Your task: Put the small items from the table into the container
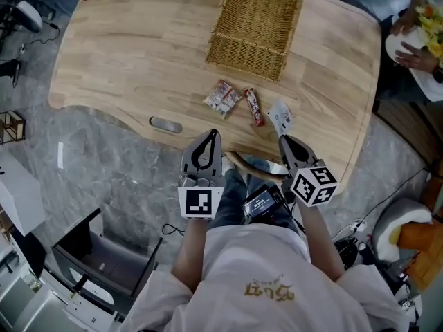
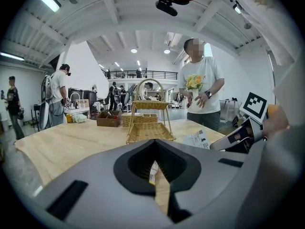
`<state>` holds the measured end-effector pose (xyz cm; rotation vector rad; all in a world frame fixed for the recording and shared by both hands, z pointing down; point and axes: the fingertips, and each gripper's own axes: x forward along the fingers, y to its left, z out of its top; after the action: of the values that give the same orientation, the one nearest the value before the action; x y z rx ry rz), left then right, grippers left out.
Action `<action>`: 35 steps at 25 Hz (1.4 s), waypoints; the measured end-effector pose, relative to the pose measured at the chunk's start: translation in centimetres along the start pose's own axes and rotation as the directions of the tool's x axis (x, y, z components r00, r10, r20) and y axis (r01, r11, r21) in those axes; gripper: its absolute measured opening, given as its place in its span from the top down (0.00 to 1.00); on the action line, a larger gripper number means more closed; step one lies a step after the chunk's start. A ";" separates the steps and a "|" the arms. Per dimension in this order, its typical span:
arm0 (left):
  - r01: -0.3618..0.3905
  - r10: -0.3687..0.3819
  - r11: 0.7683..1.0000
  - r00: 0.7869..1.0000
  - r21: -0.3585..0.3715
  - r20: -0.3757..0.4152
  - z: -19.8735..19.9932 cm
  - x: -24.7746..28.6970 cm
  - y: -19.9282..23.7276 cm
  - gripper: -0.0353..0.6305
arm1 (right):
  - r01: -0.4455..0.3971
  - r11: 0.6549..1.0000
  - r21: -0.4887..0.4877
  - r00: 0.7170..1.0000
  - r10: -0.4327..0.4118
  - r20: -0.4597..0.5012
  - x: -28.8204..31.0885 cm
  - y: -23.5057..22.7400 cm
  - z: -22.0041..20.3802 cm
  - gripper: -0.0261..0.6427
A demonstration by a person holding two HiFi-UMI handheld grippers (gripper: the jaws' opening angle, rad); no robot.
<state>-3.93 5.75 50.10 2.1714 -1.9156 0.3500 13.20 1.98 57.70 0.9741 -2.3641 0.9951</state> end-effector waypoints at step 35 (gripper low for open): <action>0.000 -0.017 0.997 0.978 0.077 0.209 10.4 -1.8 0.3 0.96 | -0.110 0.986 -0.123 0.963 0.137 0.234 -6.1 8.8 10.3 0.93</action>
<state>-4.09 4.01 39.68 2.3489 -2.0308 0.2025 10.04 1.57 43.18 0.9636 -2.6784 0.8204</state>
